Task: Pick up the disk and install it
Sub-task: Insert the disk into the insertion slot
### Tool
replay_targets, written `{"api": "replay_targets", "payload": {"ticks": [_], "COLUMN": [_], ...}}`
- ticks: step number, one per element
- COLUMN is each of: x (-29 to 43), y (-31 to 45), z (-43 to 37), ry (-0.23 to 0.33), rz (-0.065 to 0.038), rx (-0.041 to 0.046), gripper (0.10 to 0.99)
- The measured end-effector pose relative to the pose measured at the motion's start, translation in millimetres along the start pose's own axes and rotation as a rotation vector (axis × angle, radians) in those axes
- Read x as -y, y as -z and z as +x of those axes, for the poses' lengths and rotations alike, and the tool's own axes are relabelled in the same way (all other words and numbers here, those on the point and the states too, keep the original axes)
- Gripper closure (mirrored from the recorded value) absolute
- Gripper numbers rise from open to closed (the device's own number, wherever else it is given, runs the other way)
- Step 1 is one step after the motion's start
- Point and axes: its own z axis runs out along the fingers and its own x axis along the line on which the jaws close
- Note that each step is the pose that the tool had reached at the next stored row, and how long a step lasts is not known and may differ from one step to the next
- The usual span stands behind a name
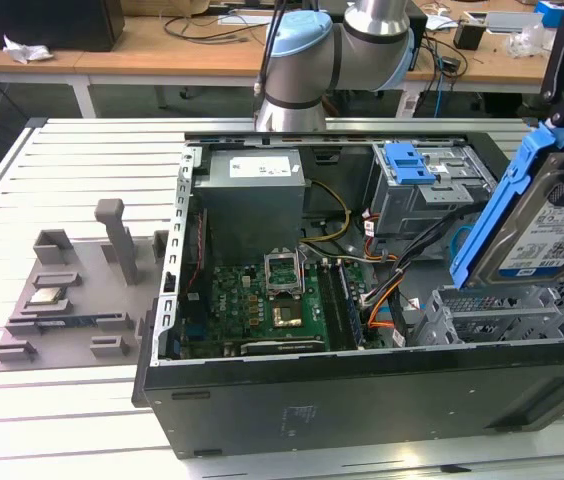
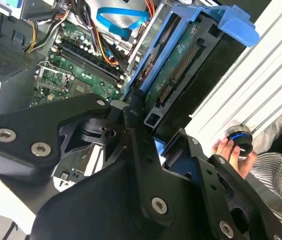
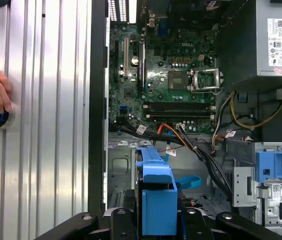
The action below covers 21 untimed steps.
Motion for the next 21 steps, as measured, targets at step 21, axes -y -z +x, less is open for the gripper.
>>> {"api": "replay_targets", "payload": {"ticks": [21], "x": [7.8], "y": [-57.3], "z": [1.4], "ry": [-0.005], "rz": [0.0], "rx": [0.0003], "gripper": [0.718]}}
